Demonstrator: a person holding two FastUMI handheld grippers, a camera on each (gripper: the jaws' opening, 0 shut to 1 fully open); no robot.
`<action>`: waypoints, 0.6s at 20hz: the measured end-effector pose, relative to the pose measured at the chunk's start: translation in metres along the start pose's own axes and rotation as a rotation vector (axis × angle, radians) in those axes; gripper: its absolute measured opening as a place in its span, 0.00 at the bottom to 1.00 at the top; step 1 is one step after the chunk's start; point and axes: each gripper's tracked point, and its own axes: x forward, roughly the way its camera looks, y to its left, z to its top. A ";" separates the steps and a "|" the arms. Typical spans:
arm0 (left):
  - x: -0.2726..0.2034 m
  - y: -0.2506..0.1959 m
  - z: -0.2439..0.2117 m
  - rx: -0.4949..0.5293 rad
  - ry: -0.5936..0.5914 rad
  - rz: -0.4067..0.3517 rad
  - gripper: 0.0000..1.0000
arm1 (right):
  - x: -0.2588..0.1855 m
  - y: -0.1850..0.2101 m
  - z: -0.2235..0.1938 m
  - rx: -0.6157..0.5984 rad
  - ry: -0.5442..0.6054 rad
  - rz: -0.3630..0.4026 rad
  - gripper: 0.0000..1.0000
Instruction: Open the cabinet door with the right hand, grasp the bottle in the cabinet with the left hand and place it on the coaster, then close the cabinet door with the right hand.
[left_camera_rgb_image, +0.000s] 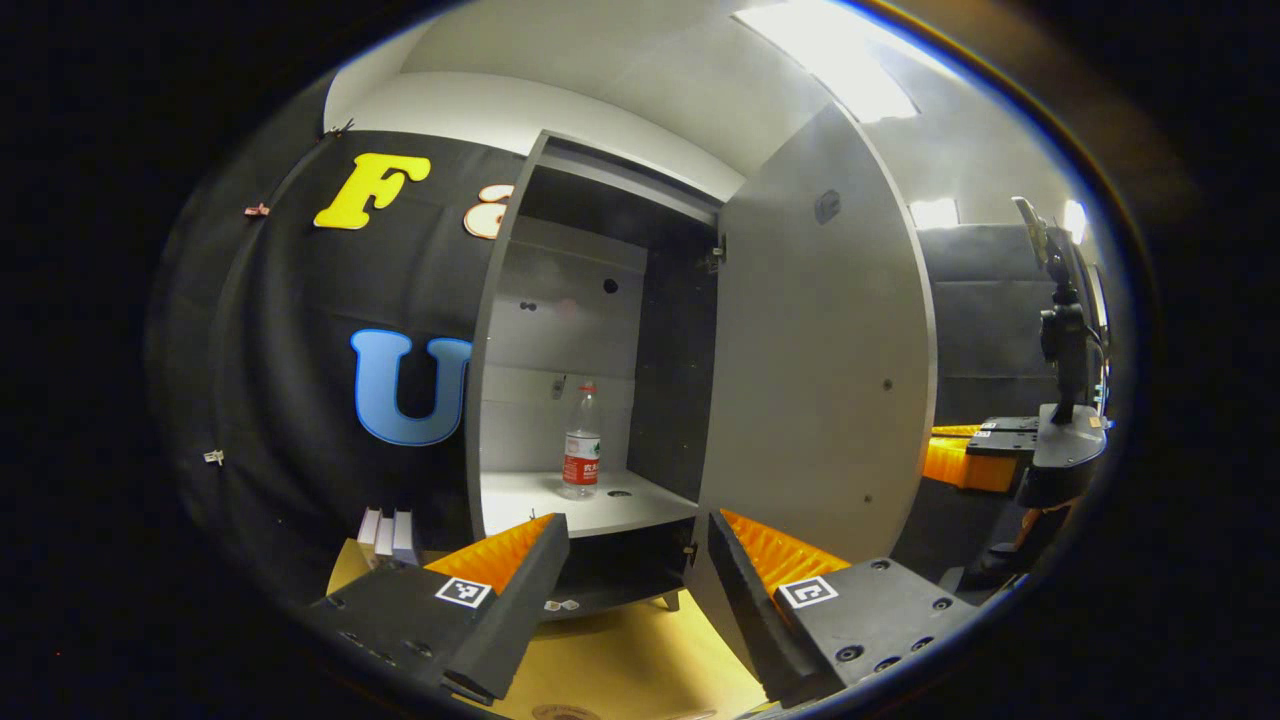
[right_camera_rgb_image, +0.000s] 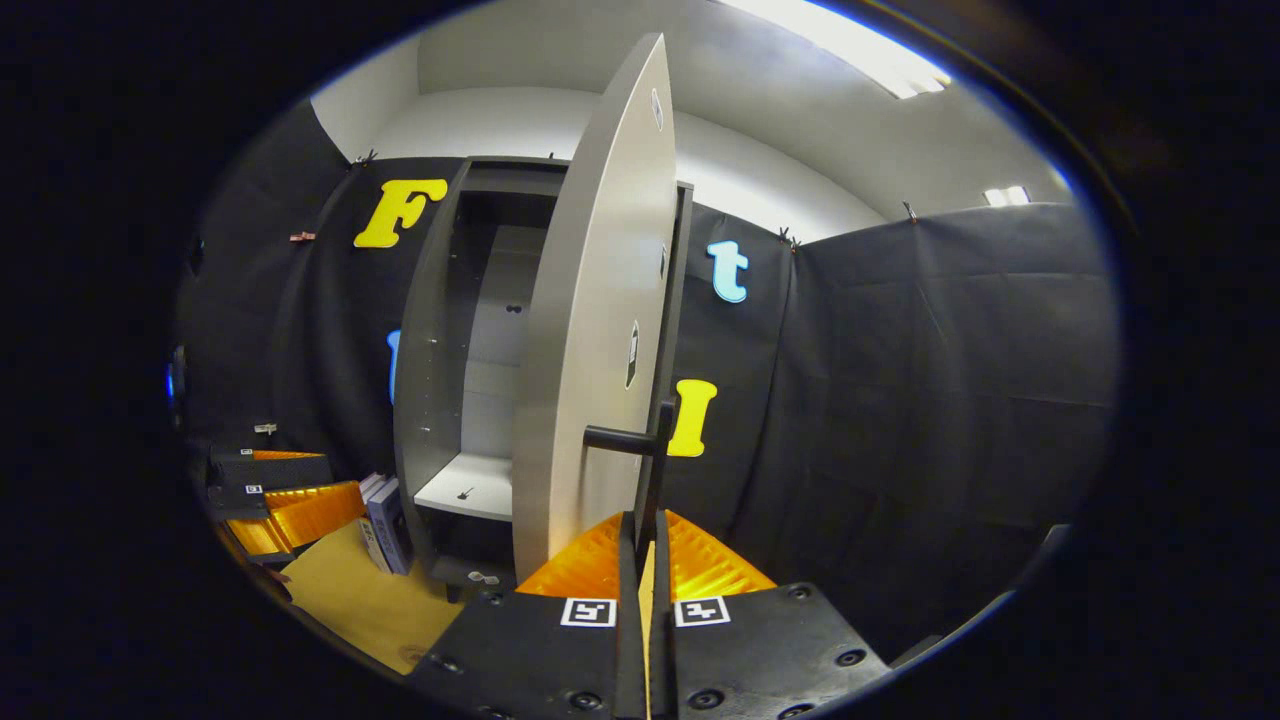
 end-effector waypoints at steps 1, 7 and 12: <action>0.007 -0.006 0.001 0.002 -0.004 0.002 0.89 | 0.001 -0.009 0.001 0.014 -0.001 0.008 0.07; 0.051 -0.038 -0.008 0.017 0.006 0.021 0.89 | 0.007 -0.049 -0.006 0.037 -0.009 0.104 0.05; 0.087 -0.042 -0.015 0.013 0.005 0.089 0.89 | 0.011 -0.076 -0.009 0.033 -0.017 0.188 0.05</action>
